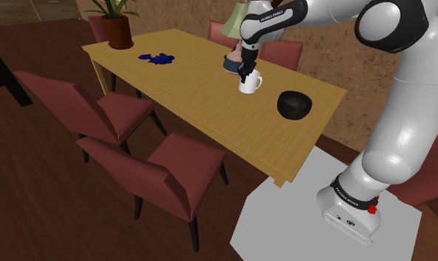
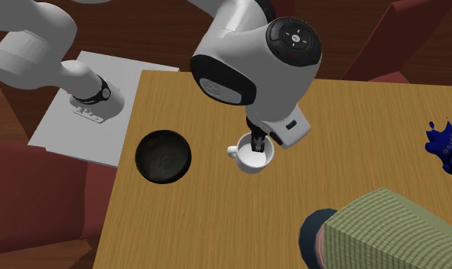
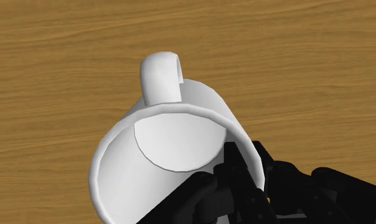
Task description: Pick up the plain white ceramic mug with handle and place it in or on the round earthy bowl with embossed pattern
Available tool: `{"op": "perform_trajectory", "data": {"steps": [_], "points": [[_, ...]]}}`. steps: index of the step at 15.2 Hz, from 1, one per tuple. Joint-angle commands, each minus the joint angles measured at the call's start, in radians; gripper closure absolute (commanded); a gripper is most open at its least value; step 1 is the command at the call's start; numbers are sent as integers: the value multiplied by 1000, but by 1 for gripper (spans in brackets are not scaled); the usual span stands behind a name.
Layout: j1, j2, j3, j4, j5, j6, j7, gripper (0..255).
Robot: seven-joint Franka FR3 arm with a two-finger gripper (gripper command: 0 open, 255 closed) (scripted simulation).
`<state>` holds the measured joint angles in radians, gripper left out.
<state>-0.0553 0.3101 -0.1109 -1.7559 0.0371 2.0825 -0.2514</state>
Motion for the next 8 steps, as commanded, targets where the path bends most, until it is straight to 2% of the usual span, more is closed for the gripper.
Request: {"op": "perform_trajectory", "data": {"steps": [1,8], "points": [[-1,-11,-1,15,-2,-26,0,255],[0,-37,-2,74,-5,-111,2,255]]}}
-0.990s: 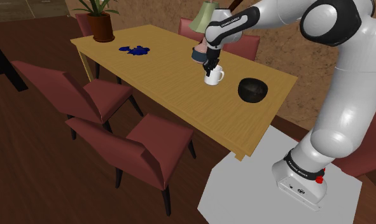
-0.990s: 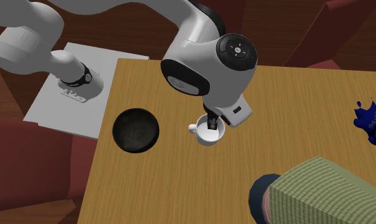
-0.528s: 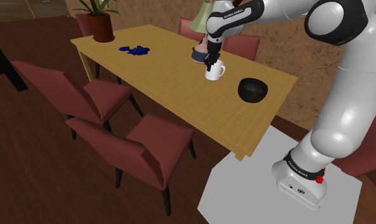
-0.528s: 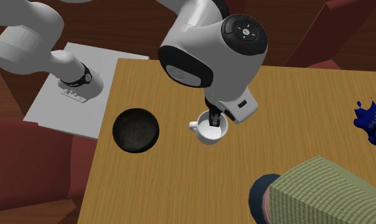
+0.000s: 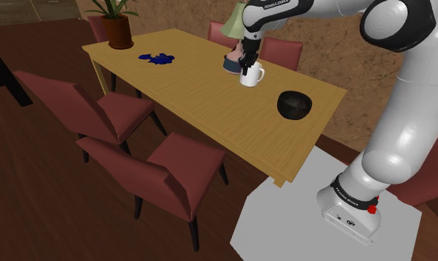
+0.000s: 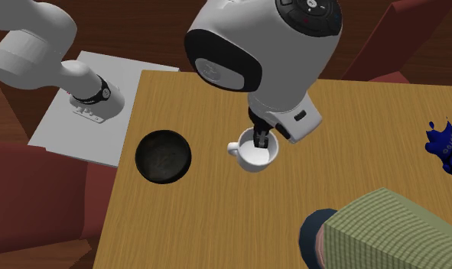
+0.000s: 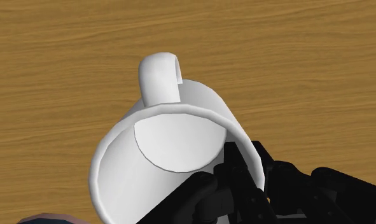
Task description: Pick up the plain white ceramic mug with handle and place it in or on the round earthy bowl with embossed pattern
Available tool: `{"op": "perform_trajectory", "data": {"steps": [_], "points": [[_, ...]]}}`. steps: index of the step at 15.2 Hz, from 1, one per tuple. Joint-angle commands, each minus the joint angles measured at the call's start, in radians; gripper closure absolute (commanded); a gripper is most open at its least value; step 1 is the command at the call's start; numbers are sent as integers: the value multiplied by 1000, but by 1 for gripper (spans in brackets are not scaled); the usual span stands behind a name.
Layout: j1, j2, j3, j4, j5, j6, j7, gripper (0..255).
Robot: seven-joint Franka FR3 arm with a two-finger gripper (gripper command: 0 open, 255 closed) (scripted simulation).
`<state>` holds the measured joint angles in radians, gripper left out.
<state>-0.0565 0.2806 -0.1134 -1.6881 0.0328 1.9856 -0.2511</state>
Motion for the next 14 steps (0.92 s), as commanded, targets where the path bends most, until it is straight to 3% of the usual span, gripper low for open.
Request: {"op": "perform_trajectory", "data": {"steps": [1,14], "points": [[1,-10,0,16,-2,-26,2,255],[0,-28,-2,167,-5,-195,4,255]]}}
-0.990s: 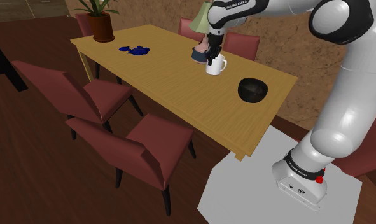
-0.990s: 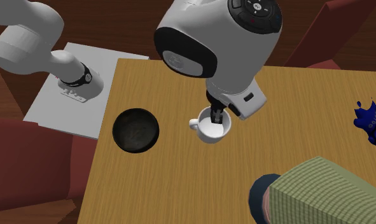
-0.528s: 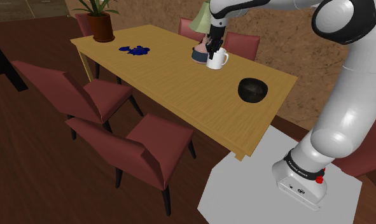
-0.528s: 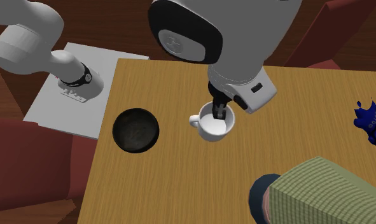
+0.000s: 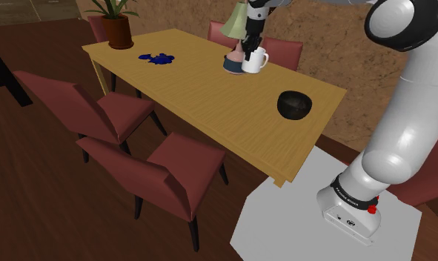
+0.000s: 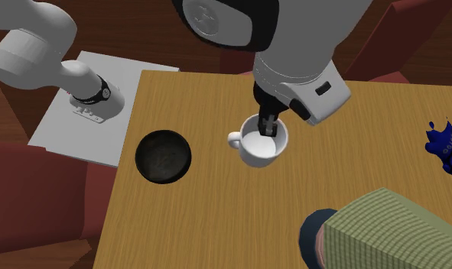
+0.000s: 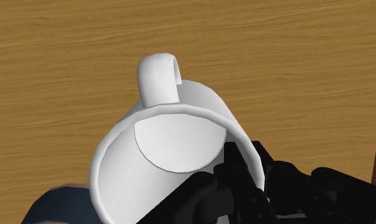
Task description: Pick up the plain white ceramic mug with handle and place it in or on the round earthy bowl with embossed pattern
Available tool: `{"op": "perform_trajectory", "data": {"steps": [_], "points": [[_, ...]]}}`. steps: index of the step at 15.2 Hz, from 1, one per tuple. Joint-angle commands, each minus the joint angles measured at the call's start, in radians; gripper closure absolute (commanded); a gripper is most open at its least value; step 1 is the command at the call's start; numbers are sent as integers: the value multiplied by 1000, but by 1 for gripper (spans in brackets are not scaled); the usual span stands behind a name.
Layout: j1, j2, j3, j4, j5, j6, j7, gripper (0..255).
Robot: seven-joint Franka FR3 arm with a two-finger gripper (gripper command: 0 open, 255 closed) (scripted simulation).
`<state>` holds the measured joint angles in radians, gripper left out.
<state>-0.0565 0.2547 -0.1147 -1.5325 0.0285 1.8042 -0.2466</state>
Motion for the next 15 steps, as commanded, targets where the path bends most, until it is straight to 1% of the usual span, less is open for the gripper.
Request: {"op": "perform_trajectory", "data": {"steps": [1,2,8,15], "points": [[0,-1,0,26,0,-27,0,255],[-1,-1,0,31,0,-33,0,255],[-16,-244,-20,-265,-28,22,-33,255],[-46,-504,-46,-525,-69,26,-75,255]]}}
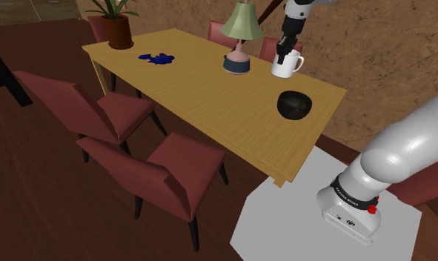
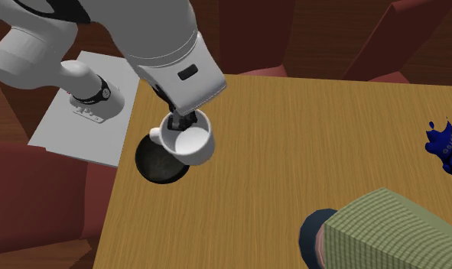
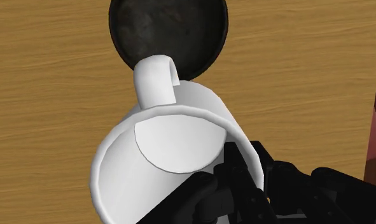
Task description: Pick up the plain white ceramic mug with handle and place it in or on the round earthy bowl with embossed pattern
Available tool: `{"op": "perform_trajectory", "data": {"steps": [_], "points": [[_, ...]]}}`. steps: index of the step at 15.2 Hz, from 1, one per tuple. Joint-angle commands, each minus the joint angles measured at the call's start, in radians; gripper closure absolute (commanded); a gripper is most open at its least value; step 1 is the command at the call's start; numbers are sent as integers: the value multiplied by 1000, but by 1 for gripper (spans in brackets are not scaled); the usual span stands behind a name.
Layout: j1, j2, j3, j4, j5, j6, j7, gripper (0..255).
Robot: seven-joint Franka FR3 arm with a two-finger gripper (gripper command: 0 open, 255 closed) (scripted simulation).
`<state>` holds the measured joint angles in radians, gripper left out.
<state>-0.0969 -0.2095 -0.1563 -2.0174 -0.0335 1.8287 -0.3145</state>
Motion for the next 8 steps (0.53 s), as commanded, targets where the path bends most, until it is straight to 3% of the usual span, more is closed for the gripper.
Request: {"op": "perform_trajectory", "data": {"steps": [1,8], "points": [[-11,-76,-9,-72,-14,-2,-14,255],[-57,-316,-42,-253,-66,-58,-67,255]]}}
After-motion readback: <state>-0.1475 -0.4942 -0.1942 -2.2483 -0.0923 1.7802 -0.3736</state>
